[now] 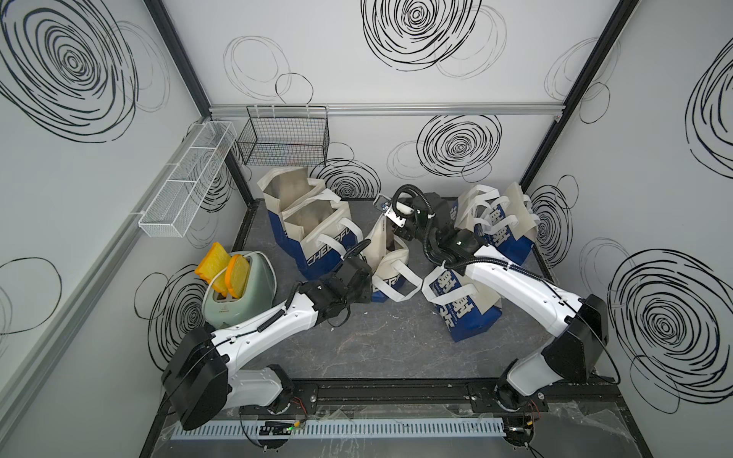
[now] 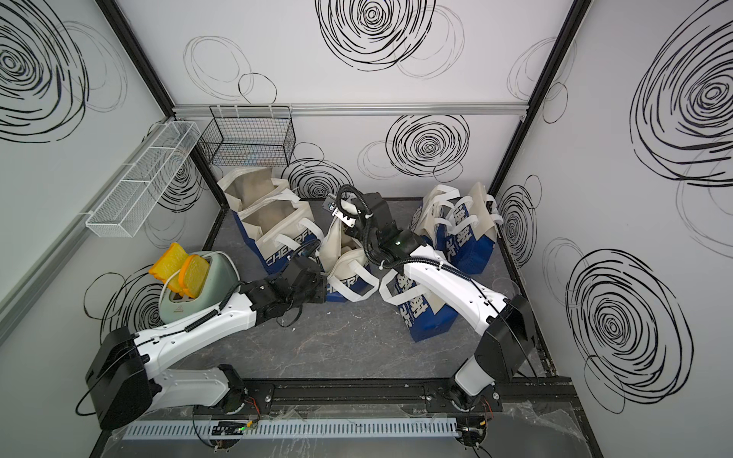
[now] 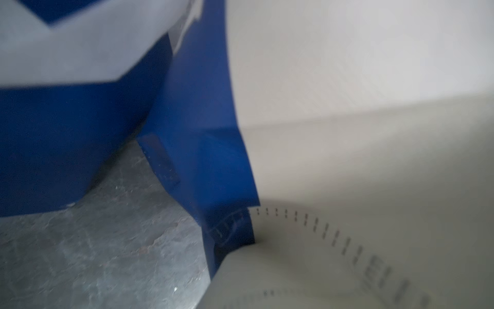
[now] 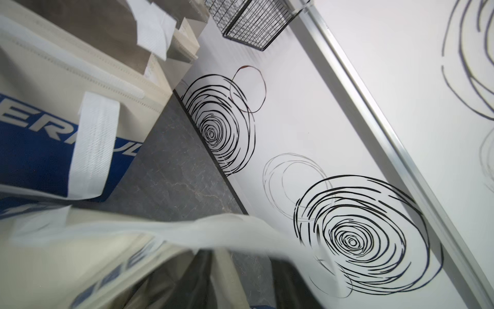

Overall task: Open the takeout bag
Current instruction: Open the takeout bag at the center of the board, then move the takeout bag to the center of the board.

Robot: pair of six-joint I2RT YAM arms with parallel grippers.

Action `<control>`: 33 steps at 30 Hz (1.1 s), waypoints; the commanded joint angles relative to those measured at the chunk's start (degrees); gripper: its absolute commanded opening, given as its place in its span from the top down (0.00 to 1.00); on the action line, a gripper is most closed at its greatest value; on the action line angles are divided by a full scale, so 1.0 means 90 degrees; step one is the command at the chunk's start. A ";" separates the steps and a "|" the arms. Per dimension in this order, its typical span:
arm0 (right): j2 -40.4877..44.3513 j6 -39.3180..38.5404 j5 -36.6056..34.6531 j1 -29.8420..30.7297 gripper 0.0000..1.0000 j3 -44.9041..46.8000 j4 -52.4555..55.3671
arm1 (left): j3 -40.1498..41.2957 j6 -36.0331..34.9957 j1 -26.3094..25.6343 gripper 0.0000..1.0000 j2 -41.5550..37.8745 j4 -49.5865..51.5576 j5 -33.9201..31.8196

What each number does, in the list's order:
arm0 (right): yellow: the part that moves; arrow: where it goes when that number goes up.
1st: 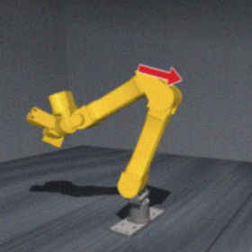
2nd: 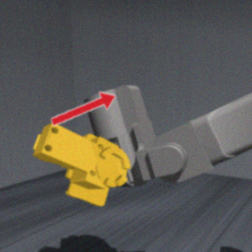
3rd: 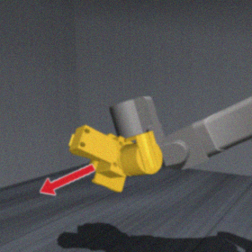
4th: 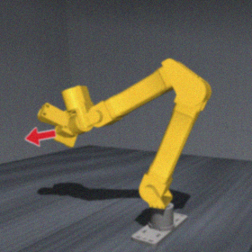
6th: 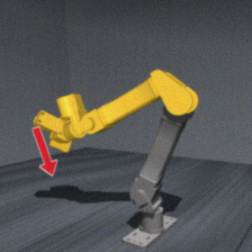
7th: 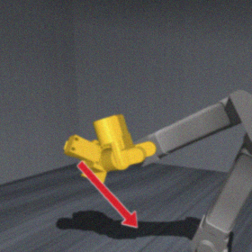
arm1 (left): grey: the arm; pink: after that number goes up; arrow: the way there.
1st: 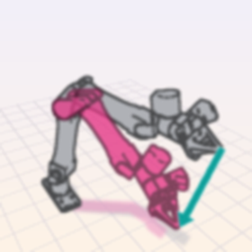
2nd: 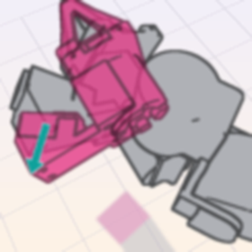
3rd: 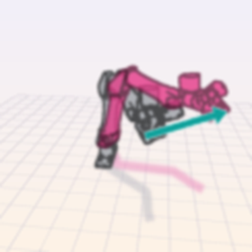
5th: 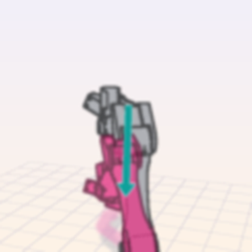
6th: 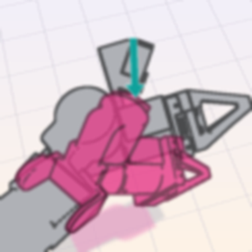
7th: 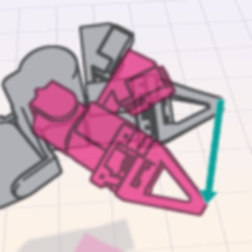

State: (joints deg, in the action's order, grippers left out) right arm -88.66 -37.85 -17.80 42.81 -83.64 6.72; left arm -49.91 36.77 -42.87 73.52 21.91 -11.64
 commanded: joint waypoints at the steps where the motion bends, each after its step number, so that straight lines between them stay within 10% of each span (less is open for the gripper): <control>1: 0.0425 0.0437 -0.0371 -0.0068 0.33 -0.0101 -0.0229 | -0.0188 0.0141 -0.0003 1.00 0.0021 0.0761 0.0088; 5: 0.0609 0.1356 -0.0938 -0.0069 0.15 -0.0049 0.0395 | -0.0594 0.0331 0.0132 1.00 0.0020 0.0585 0.0251; 16: 0.1773 0.3250 -0.0481 -0.0069 0.23 0.1212 0.1468 | -0.1018 0.1123 0.0389 1.00 0.0506 -0.0268 0.0336; 33: 0.3102 0.3429 -0.0926 -0.0059 0.22 0.2282 0.1678 | -0.1640 0.2213 -0.0504 1.00 0.2110 -0.2071 -0.1605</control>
State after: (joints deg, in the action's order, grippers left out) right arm -63.00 -8.19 -24.47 42.39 -64.07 20.43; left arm -60.77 54.39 -45.69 88.66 6.44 -21.21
